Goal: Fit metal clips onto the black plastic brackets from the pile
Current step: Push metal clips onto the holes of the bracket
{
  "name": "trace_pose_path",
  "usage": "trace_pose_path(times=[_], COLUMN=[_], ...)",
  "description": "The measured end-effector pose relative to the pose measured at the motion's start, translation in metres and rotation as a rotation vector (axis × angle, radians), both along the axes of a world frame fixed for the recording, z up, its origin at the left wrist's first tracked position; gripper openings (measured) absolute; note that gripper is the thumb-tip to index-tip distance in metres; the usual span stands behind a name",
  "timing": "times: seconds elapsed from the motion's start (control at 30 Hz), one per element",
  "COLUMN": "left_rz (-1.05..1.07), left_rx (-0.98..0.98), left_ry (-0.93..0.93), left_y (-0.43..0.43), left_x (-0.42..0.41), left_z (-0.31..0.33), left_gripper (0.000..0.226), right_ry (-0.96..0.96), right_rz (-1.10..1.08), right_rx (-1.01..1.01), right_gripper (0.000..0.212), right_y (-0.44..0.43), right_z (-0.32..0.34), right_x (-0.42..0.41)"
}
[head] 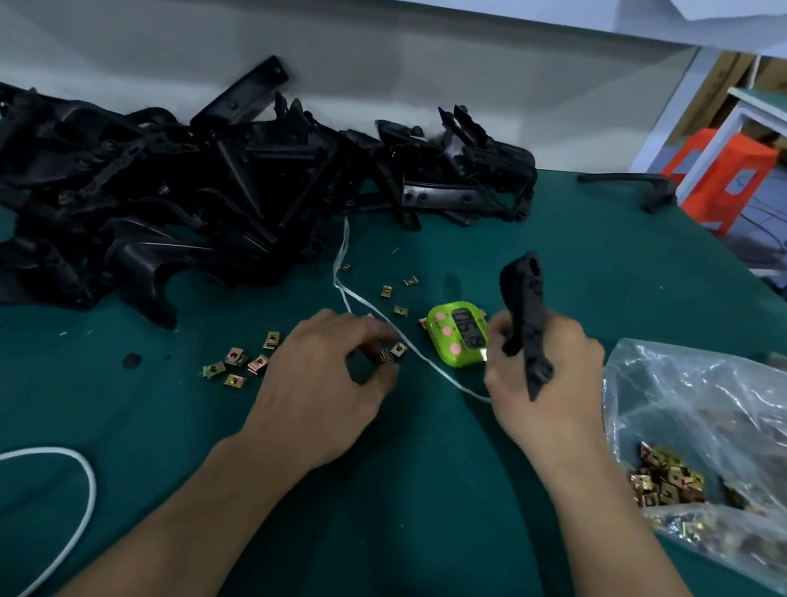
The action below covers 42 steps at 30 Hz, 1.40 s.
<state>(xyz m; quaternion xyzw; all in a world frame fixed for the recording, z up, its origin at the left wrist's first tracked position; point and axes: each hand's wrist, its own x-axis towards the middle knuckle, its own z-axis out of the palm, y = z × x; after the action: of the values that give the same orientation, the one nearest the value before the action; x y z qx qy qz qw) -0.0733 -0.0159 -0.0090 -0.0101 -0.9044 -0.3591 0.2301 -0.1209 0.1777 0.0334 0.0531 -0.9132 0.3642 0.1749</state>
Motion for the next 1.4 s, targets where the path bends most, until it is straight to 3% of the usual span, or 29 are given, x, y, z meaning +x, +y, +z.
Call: trace_pose_path(times=[0.1,0.3,0.47,0.6,0.9,1.0,1.2,1.4], left_rz=[-0.071,-0.166,-0.204,-0.292,-0.085,-0.176,-0.334,-0.180], left_rx=[0.053,0.276,0.525,0.707,0.582,0.626,0.696,0.580], left_ry=[-0.010,-0.025,-0.108,-0.166,-0.089,-0.113,-0.149,-0.114], left_y=[0.003,0.007,0.003,-0.001,0.013,0.008,-0.011,-0.008], left_x=[0.005,0.004,0.001,-0.003,0.006,0.006,0.001,0.002], left_z=[0.005,0.008,0.008,0.011,0.013,0.017,0.019,0.015], left_gripper=[0.038,0.018,0.025,0.032,0.031,0.032,0.022,0.025], right_ry=[-0.071,-0.233,-0.433,-0.457,-0.345,-0.367,-0.617,-0.429], right_rz=[0.071,0.216,0.345,0.438,0.310,0.319,0.511,0.379], right_rx=[-0.282,-0.409,-0.566,-0.572,-0.678,-0.647,-0.492,-0.448], right_gripper=[0.023,0.013,0.010,0.012,0.010,0.011,0.011,0.010], right_y=[-0.028,-0.038,-0.030,-0.022,-0.030,-0.027,-0.017,-0.026], right_z=[0.003,-0.001,-0.001,0.001,-0.002,-0.001,0.008,0.003], right_x=[0.012,0.017,0.012,0.008,0.010,0.010,0.009,0.014])
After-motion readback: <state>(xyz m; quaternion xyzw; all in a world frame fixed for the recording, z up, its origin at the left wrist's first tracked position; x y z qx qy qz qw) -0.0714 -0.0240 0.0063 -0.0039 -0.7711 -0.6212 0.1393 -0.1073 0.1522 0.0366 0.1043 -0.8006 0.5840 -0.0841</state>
